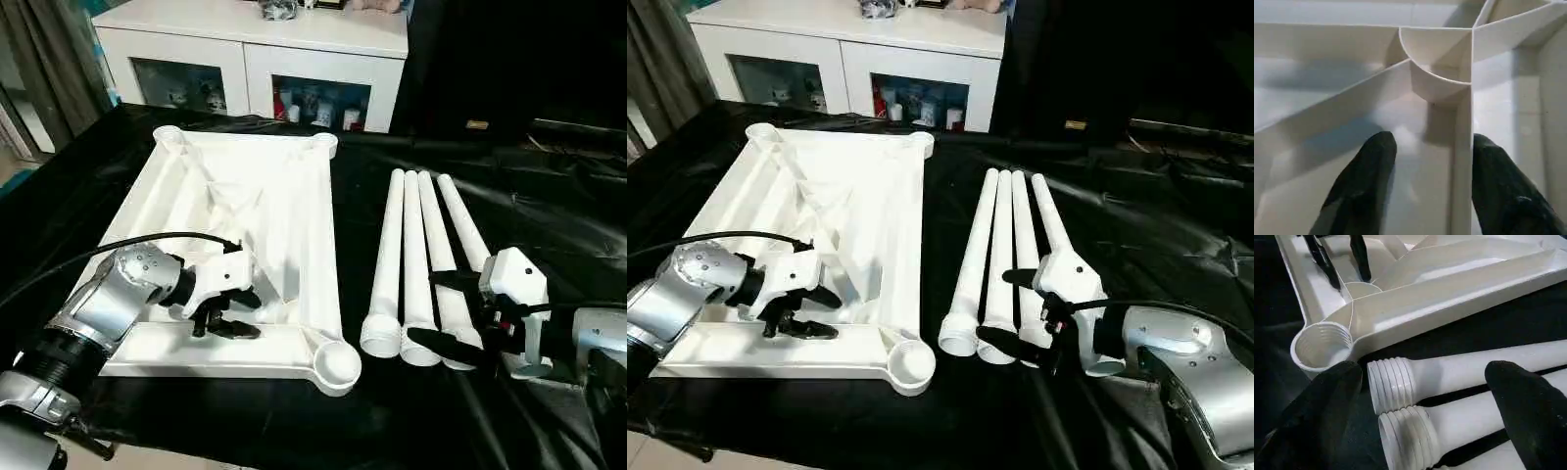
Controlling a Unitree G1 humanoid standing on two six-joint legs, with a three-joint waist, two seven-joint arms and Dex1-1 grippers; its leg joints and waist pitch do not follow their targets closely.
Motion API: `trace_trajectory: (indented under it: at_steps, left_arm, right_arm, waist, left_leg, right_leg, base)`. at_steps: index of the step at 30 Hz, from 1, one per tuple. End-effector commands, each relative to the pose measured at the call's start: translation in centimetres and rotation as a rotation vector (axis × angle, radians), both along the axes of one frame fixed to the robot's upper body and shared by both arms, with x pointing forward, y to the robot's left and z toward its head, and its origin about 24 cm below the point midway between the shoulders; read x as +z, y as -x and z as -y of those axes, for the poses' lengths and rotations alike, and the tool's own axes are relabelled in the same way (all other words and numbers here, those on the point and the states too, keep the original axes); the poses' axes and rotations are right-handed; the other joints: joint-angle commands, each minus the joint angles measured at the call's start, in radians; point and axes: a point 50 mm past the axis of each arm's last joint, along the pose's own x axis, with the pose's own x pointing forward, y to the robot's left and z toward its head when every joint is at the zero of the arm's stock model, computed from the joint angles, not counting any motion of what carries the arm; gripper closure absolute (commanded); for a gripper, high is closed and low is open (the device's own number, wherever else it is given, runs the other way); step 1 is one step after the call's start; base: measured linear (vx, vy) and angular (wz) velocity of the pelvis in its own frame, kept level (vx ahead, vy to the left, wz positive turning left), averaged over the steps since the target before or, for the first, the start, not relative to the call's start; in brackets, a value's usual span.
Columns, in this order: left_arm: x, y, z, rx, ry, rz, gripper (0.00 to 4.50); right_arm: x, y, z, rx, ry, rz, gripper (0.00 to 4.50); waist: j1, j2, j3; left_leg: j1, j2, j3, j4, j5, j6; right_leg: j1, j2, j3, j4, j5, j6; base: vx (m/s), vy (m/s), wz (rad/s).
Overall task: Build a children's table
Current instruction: Rotate table base
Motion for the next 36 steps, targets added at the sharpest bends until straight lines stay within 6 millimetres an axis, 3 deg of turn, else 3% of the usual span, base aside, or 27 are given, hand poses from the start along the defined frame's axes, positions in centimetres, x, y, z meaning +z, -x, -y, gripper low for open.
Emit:
trace_trajectory:
  at_steps: [1,7,16,27,34,36]
  left_arm:
    - [0.4,0.1,-0.2,-0.001,-0.016,0.008,2.35]
    - [0.8,0.2,-0.3,0.025,-0.036,0.041,2.79]
    - [0.8,1.3,0.0,0.022,-0.019,0.044,3.41]
    - [0.2,2.2,-0.4,0.007,-0.061,0.017,4.42]
    - [0.5,2.1,-0.2,0.015,-0.036,0.039,4.42]
    - [0.9,2.0,-0.3,0.002,-0.041,0.065,4.42]
  right_arm:
    - [0.2,0.2,-0.3,0.026,0.015,0.008,0.0]
    - [0.0,0.3,-0.6,0.039,0.01,0.001,0.0]
    - [-0.7,1.2,-2.4,0.09,-0.059,-0.044,0.0]
    - [-1.0,1.7,-3.0,0.186,-0.068,-0.096,0.0]
    - [-0.9,1.4,-3.1,0.174,-0.073,-0.082,0.0]
    - [-0.9,1.3,-3.1,0.167,-0.071,-0.079,0.0]
  waist:
    - [0.005,0.008,-0.054]
    - [0.006,0.011,-0.046]
    - [0.013,0.014,-0.045]
    - [0.021,0.013,-0.046]
    - [0.02,0.01,-0.046]
    - [0.022,0.014,-0.046]
  left_leg:
    - [-0.012,0.0,0.031,-0.091,-0.131,0.046]
    - [-0.008,0.008,0.03,-0.101,-0.23,0.015]
    - [-0.009,0.011,0.031,-0.105,-0.228,0.0]
    - [-0.01,0.011,0.032,-0.106,-0.191,0.008]
    - [-0.01,0.01,0.034,-0.105,-0.173,0.006]
    - [-0.009,0.01,0.034,-0.106,-0.175,0.006]
  right_leg:
    - [0.062,-0.009,0.008,-0.055,-0.16,-0.266]
    - [0.056,-0.011,0.001,-0.066,-0.299,-0.233]
    - [0.053,-0.01,0.001,-0.064,-0.291,-0.219]
    - [0.058,-0.011,0.002,-0.058,-0.229,-0.23]
    - [0.059,-0.011,0.003,-0.058,-0.225,-0.227]
    - [0.058,-0.011,0.003,-0.059,-0.226,-0.227]
  base:
    - [0.0,0.0,0.0]
    - [0.0,0.0,0.0]
    - [0.0,0.0,0.0]
    - [0.0,0.0,0.0]
    - [0.0,0.0,0.0]
    - [0.0,0.0,0.0]
